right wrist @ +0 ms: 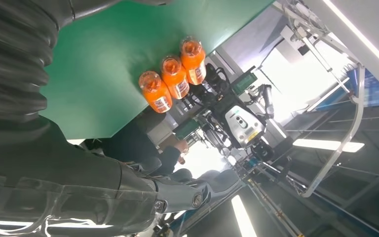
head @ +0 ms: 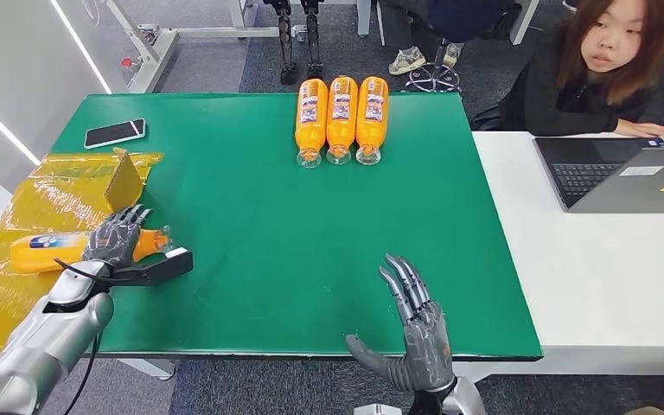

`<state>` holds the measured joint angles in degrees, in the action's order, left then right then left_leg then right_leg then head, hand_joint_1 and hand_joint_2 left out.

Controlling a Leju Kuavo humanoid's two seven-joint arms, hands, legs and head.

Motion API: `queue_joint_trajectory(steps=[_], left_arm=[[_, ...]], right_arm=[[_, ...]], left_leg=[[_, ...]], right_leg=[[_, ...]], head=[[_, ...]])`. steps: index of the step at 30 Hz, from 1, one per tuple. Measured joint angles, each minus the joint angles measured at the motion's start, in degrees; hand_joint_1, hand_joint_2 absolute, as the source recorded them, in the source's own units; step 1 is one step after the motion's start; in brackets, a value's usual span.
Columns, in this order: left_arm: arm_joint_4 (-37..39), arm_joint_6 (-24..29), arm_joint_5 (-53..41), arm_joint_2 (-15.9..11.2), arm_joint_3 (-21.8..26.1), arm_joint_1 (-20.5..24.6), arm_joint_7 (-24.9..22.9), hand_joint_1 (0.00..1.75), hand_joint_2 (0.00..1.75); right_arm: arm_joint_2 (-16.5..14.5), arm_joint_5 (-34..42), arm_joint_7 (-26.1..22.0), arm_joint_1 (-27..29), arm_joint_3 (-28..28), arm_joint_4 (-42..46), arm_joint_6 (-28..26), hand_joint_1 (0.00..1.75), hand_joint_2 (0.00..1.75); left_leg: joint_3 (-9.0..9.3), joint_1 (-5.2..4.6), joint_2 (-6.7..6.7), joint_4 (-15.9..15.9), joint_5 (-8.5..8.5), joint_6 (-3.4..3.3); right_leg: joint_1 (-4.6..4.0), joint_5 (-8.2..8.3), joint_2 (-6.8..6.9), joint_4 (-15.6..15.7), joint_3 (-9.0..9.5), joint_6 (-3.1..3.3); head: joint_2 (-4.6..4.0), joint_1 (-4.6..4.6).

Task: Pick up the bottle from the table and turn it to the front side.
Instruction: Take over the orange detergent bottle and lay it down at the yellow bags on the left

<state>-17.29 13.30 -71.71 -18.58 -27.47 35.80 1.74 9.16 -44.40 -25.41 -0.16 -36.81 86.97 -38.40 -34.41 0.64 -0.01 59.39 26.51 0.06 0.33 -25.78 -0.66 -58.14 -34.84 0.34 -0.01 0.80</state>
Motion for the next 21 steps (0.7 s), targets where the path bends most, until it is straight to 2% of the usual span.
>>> queue_joint_trajectory(steps=[3, 6, 9, 11, 16, 21], left_arm=[[0.0, 0.4, 0.9, 0.2, 0.2, 0.0, 3.5, 0.0, 1.75], [-0.8, -1.6, 6.0, 1.2, 1.5, -0.3, 13.9, 0.0, 1.75], [-4.6, -7.2, 12.5, 2.6, 3.4, -2.0, 25.5, 0.0, 1.75], [-8.6, -10.7, 15.9, 3.4, 3.9, -3.7, 30.0, 0.0, 1.75], [-21.8, -17.9, 24.8, 5.1, 3.8, -9.0, 33.3, 0.0, 1.75], [-34.4, -19.8, 30.8, 7.7, 2.5, -13.2, 33.8, 0.0, 1.75]], right_arm=[[0.0, -0.3, 0.7, -0.3, 0.0, -0.2, 0.0, 0.0, 1.75], [0.0, -1.1, 1.0, -0.3, 0.0, -0.3, 0.0, 0.0, 1.75], [0.0, -1.5, 0.7, -0.2, 0.1, -0.3, 0.0, 0.0, 1.75], [0.0, -1.8, 0.6, 0.0, 0.4, -0.3, 0.0, 0.0, 1.75], [0.0, -2.2, 1.6, 0.2, 0.9, 0.0, 0.0, 0.0, 1.75], [0.0, -1.8, 2.3, 0.0, 1.5, 0.5, 0.0, 0.0, 1.75]], left_leg=[[0.01, -0.01, 0.01, 0.0, 0.0, 0.0], [0.01, -0.02, 0.04, 0.0, 0.0, 0.0], [0.0, -0.04, 0.03, 0.0, 0.01, -0.01], [-0.01, -0.05, 0.02, 0.0, 0.02, -0.01], [-0.02, -0.05, 0.05, 0.0, 0.04, 0.01], [-0.02, -0.05, 0.06, 0.0, 0.04, 0.01]], right_leg=[[0.0, 0.0, 0.0, 0.0, 0.0, 0.0], [0.02, 0.0, 0.03, 0.0, 0.01, 0.0], [0.03, 0.0, 0.01, 0.0, 0.01, -0.01], [0.04, 0.0, 0.0, 0.0, 0.0, -0.01], [0.04, -0.01, 0.03, 0.0, 0.0, -0.02], [0.04, 0.0, 0.05, 0.0, 0.01, -0.02]], head=[[0.0, 0.0], [0.01, 0.02], [0.01, 0.01], [0.01, 0.02], [0.01, 0.01], [0.01, 0.0]])
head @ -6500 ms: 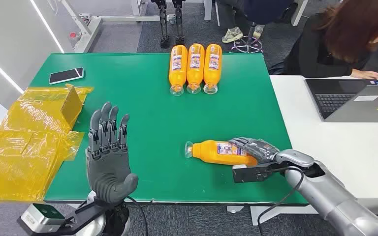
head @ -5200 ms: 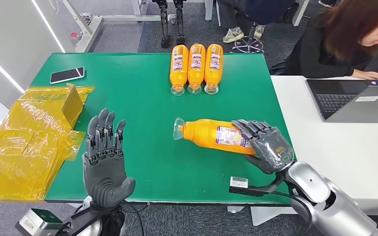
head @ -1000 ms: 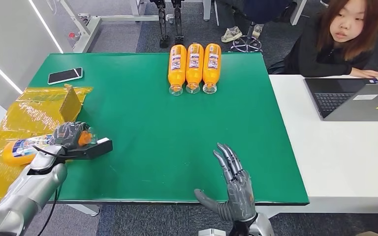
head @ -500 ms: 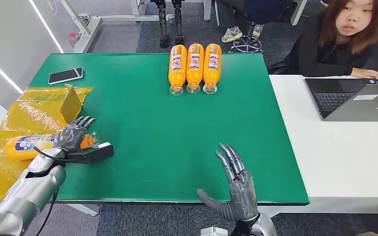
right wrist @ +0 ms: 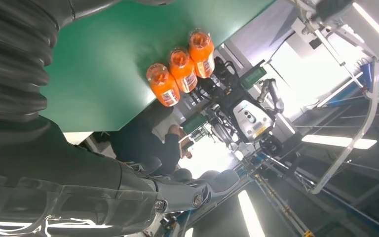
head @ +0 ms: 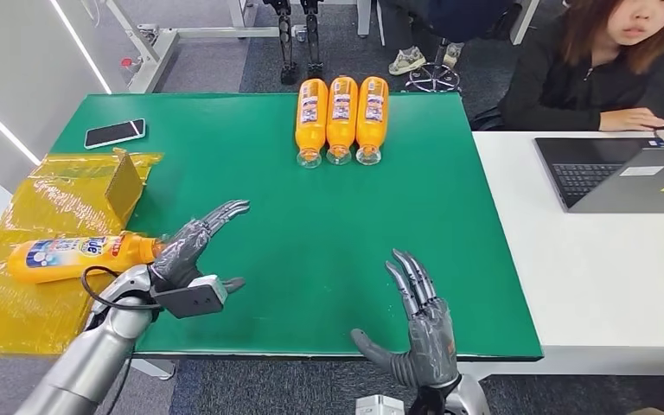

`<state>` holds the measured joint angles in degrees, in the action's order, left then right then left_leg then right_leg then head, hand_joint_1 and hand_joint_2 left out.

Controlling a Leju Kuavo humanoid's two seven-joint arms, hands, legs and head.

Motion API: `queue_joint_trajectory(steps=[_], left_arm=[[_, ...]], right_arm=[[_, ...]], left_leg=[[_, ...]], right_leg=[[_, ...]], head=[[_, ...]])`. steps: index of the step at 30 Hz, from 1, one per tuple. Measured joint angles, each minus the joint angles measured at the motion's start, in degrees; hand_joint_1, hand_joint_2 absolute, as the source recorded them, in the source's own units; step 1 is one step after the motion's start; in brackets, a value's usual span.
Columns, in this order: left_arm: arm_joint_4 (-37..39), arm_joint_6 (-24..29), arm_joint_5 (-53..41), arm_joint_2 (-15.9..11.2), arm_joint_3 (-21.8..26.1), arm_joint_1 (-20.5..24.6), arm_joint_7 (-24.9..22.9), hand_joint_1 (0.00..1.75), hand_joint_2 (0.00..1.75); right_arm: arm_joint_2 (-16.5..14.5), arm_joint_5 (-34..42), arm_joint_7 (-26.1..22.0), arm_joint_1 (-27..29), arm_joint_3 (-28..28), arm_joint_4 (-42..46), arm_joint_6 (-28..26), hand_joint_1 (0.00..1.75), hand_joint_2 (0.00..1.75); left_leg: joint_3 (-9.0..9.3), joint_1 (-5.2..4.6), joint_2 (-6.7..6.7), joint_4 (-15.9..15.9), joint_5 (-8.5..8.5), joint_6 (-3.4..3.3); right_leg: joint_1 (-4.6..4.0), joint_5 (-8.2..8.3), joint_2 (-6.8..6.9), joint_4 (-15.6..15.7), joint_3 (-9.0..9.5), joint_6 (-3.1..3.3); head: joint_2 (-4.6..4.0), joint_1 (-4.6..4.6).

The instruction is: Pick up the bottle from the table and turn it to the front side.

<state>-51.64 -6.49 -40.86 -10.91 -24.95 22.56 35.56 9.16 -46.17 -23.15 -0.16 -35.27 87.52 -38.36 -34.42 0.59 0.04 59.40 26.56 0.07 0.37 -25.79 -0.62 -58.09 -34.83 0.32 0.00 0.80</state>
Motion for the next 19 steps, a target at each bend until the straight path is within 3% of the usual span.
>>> queue_joint_trajectory(steps=[6, 11, 16, 19], left_arm=[[-9.4, 1.2, 5.5, 5.0, -2.7, -4.3, 1.8, 0.0, 1.75], [-14.4, 5.1, 14.1, 10.3, -3.8, -6.8, 4.3, 0.0, 1.75], [-20.1, 8.2, 28.2, 16.0, -4.0, -10.1, 4.7, 0.0, 1.75], [-21.4, 8.3, 32.1, 17.9, -4.4, -11.5, 4.7, 0.0, 1.75]], right_arm=[[-0.2, 1.5, -0.4, -1.0, 0.5, -0.1, 0.2, 0.0, 1.75], [-1.2, 6.7, -5.3, -0.8, 1.9, 0.3, 0.0, 0.0, 1.75], [-5.2, 11.3, -12.3, 1.6, 5.0, 2.3, 0.0, 0.0, 1.75], [-7.2, 14.3, -14.0, 2.6, 6.1, 2.9, 0.0, 0.0, 1.75]], left_leg=[[-0.01, 0.0, 0.04, 0.0, 0.0, -0.01], [-0.01, 0.0, 0.07, 0.0, 0.01, -0.01], [-0.01, 0.02, 0.06, 0.0, 0.06, -0.02], [-0.01, 0.02, 0.06, 0.0, 0.07, -0.02]], right_leg=[[0.0, 0.0, 0.05, 0.0, 0.02, -0.01], [0.0, 0.0, 0.09, 0.0, 0.02, -0.01], [-0.01, -0.02, 0.08, 0.0, 0.01, 0.0], [-0.01, -0.04, 0.08, 0.0, 0.01, 0.0]], head=[[0.0, 0.0], [0.0, 0.01], [0.0, 0.0], [0.0, -0.01]])
